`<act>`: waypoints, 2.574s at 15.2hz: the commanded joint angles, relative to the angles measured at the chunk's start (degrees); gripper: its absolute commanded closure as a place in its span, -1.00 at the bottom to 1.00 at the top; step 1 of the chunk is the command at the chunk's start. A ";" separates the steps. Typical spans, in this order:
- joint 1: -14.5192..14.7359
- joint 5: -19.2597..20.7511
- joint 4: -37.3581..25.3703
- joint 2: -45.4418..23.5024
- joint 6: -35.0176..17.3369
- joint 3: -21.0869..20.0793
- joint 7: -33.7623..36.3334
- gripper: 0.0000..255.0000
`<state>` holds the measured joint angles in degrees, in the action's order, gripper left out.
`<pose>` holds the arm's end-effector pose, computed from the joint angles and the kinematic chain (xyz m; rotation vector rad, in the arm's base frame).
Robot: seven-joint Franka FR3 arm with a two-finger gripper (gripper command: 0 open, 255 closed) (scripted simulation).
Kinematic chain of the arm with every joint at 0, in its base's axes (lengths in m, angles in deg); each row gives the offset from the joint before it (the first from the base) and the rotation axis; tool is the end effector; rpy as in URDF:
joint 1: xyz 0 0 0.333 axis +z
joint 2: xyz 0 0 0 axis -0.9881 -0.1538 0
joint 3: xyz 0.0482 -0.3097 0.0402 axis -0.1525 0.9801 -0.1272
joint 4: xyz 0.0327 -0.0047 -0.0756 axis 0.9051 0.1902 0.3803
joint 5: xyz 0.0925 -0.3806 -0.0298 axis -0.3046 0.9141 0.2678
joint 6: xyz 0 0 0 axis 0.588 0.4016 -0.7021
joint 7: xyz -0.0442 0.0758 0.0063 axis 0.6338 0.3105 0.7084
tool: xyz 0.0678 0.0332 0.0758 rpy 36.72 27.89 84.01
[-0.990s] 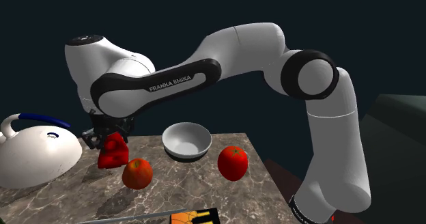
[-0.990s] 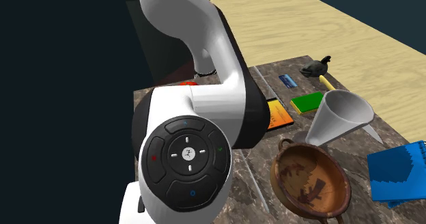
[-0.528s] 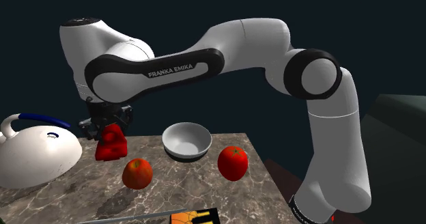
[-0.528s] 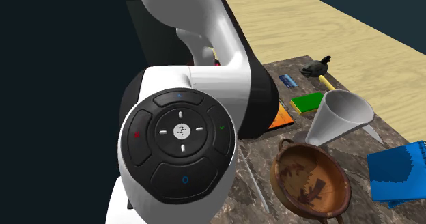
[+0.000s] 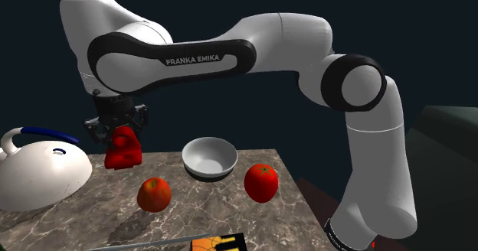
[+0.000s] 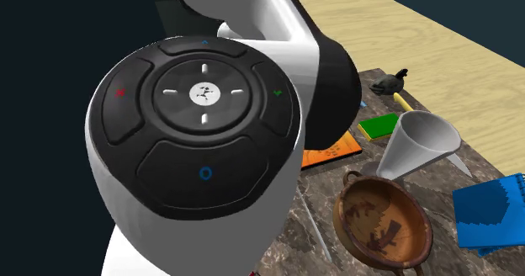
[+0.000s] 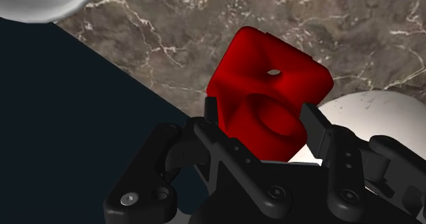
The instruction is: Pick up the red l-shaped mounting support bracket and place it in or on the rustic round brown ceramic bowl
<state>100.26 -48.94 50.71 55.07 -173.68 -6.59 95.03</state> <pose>0.5323 0.4411 0.4879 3.0494 0.0359 0.1562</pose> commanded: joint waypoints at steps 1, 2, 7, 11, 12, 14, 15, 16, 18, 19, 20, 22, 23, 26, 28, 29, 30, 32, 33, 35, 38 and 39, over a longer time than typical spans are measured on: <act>0.26 -0.08 -1.60 0.01 1.57 -0.06 -0.27 1.00; 0.42 -0.09 -2.47 -0.05 2.36 -0.07 -0.41 1.00; 1.37 0.03 -7.33 -0.65 6.49 -0.08 -1.12 1.00; 2.42 0.37 -11.95 -1.57 10.10 0.01 -1.70 1.00; 2.55 0.41 -12.46 -1.69 10.48 0.02 -1.77 1.00; 3.44 -0.05 -9.89 0.07 10.01 -0.72 0.47 1.00; 3.96 -0.25 -8.81 0.83 9.86 -1.08 1.58 1.00; 4.52 -0.43 -7.87 1.51 9.76 -1.43 2.69 1.00; 5.76 -0.71 -6.34 2.64 9.71 -2.14 4.94 1.00; 6.43 -0.81 -5.74 3.09 9.74 -2.50 6.07 1.00; 7.14 -0.89 -5.24 3.48 9.82 -2.84 7.20 1.00; 8.67 -0.97 -4.56 4.04 10.09 -3.55 9.50 1.00; 9.48 -0.97 -4.37 4.22 10.29 -3.89 10.66 1.00; 12.19 -0.81 -4.38 4.35 11.08 -4.84 14.17 1.00; 14.20 -0.55 -4.88 4.09 11.78 -5.43 16.53 1.00; 15.26 -0.38 -5.28 3.86 12.19 -5.71 17.72 1.00; 16.37 -0.17 -5.79 3.55 12.64 -5.98 18.92 1.00; 18.74 0.35 -7.11 2.72 13.65 -6.47 21.29 1.00; 20.00 0.66 -7.94 2.20 14.22 -6.69 22.48 1.00; 22.69 1.37 -9.97 0.92 15.48 -7.04 24.81 1.00; 24.88 1.94 -10.87 -0.14 15.79 -7.31 26.95 1.00; 24.50 1.77 -9.60 0.16 14.83 -7.36 27.09 1.00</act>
<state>124.92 -47.09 40.17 55.09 -158.09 -13.92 121.84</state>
